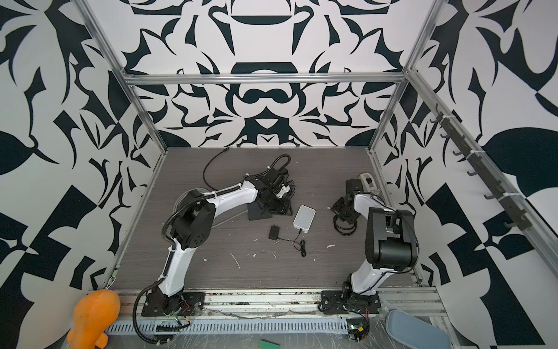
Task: Insert the plug into the switch port
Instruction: 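Grasp the coiled black ethernet cable near its plug with the right gripper, then lift the ethernet cable toward the left gripper while left gripper moves to meet it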
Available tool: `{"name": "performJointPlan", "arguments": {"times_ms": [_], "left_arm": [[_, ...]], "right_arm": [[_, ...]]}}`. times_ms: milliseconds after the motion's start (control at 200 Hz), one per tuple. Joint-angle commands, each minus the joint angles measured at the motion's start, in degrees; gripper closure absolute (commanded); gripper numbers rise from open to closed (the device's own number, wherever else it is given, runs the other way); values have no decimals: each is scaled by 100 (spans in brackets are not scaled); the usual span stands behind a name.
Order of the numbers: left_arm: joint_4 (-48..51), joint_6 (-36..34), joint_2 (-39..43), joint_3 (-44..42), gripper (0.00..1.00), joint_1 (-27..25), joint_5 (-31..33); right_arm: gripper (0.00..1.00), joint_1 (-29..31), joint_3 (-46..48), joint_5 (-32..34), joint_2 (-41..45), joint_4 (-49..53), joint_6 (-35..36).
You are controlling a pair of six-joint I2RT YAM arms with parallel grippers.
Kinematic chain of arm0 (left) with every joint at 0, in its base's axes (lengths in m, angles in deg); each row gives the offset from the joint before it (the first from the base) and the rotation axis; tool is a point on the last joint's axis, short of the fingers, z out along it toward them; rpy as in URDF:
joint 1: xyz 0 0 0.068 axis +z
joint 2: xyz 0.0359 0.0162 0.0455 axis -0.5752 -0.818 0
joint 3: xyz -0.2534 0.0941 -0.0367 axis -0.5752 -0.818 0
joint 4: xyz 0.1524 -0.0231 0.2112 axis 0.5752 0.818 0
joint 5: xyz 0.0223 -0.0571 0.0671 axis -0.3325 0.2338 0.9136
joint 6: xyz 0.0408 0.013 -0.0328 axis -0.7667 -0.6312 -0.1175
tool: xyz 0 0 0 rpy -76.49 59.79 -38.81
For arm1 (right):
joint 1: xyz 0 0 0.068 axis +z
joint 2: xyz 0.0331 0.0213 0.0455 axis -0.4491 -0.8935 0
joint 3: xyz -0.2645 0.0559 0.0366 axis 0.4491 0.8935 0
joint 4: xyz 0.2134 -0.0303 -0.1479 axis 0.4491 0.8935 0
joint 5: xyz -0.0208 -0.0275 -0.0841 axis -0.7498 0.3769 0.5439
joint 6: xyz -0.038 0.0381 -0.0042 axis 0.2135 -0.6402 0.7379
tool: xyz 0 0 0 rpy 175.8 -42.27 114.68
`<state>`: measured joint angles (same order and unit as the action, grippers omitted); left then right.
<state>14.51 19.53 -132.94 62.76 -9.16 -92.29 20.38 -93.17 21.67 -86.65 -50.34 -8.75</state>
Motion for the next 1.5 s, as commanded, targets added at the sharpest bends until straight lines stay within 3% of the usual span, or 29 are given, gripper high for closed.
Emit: {"name": "performJointPlan", "arguments": {"times_ms": [0, 95, 220, 455, 595, 675, 790, 920, 1145, 1494], "left_arm": [[233, -32, 469, 31, 41, 244, 122], [201, 8, 721, 25, 41, 471, 3], [125, 114, 1008, -76, 41, 832, -199], [207, 218, 1504, -617, 41, 1426, -66], [47, 385, 1885, -1182, 42, 1664, -164], [-61, 353, 2013, -1338, 45, 1669, -423], [-757, 646, 2192, -1780, 46, 1667, -1457], [-1066, 781, 2333, -2177, 50, 1667, -1754], [-1973, 1450, 2255, -2646, 59, 1665, -1899], [-1630, 1342, 1717, -2225, 69, 1569, -1670]], "right_arm": [[100, -2, -327, 84, 173, 238, 434], [100, 17, -625, 35, 446, 468, 727], [100, 300, -582, -920, 964, -14, 872], [100, 2289, -351, -2101, 826, -1168, 665], [100, 3264, -469, -1838, 382, -1570, 808], [100, 3311, -309, -2266, 161, -2322, 792], [100, 3309, -109, -3132, -25, -3332, 987], [100, 3314, -98, -3723, -300, -3933, 1190], [100, 3438, -300, -3789, -563, -3947, 1164], [100, 3559, -363, -3640, -519, -3884, 1145]]}}
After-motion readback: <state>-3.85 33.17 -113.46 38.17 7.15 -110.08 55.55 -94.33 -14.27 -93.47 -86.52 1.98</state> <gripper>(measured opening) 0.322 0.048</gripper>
